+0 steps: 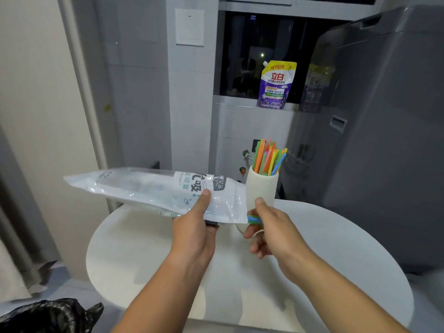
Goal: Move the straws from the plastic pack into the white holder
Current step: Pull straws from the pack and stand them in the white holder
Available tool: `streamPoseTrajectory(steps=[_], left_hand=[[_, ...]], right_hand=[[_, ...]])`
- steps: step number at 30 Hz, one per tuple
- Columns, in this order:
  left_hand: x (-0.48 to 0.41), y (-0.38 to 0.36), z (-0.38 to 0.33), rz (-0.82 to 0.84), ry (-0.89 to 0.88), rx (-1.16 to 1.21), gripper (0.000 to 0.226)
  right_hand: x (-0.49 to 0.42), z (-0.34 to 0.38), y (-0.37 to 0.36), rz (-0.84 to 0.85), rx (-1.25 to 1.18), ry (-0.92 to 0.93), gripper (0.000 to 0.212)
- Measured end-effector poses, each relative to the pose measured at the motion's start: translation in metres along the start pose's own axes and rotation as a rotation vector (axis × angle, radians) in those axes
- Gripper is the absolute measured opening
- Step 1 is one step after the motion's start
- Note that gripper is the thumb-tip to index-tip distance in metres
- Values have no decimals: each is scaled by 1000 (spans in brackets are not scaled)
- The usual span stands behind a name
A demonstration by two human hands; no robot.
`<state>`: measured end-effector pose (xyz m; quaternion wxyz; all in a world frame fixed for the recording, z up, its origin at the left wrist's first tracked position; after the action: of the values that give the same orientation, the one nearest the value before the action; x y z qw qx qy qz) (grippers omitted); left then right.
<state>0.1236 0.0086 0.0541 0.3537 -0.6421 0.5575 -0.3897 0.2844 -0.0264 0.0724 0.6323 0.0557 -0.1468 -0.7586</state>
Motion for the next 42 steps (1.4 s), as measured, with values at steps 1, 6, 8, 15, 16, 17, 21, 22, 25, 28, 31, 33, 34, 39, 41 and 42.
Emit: streamPoseTrajectory(steps=[1, 6, 8, 15, 16, 17, 21, 22, 25, 28, 31, 33, 34, 39, 41, 42], left_hand=[[1, -3, -3, 25, -25, -28, 30], [3, -13, -11, 104, -86, -53, 37], [3, -13, -10, 118, -78, -30, 41], [-3, -6, -4, 72, 10, 76, 44], [-4, -3, -3, 56, 18, 80, 44], [-5, -1, -2, 37, 23, 81, 44], [-6, 7, 1, -34, 36, 73, 43], [-6, 8, 1, -43, 37, 71, 43], [-8, 10, 3, -54, 45, 45, 44], [-6, 10, 7, -58, 73, 13, 42], [-4, 11, 13, -70, 105, 32, 41], [-4, 12, 16, -78, 122, 50, 42], [-4, 12, 18, -79, 126, 55, 42], [-2, 9, 22, -68, 136, 69, 43], [-1, 10, 24, -67, 147, 65, 43], [-1, 10, 25, -66, 154, 64, 43]], right_hand=[[2, -3, -3, 12, -13, 5, 38], [3, -8, 2, -8, -156, 47, 23], [1, -8, 9, -30, -227, 40, 22], [-4, -13, 27, -88, -442, -30, 22], [-5, -14, 30, -99, -431, -29, 21], [-5, -14, 32, -109, -423, -28, 20], [-7, -14, 37, -133, -418, -7, 17], [-8, -13, 38, -141, -398, 10, 18], [-9, -7, 46, -184, -315, 70, 18], [-11, -4, 54, -210, -333, 88, 21], [-10, -6, 47, -175, -501, 69, 23], [-8, -6, 37, -131, -574, 71, 22], [-7, -6, 32, -110, -577, 79, 21], [-7, -8, 14, -109, -490, 114, 22], [-10, -10, 13, -148, -494, 104, 20], [-12, -10, 13, -160, -507, 97, 19]])
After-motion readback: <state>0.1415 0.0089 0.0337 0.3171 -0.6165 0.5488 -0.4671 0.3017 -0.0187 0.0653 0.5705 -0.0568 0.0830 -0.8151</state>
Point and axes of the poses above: each hand's wrist, its own x-axis away from the middle knuckle, its own y-axis out of the back of the hand, z = x × y, the point moved 9 cm from there along -x, towards the middle knuckle, and after that the axes turned 7 degrees about x, right-handed, at the moved point
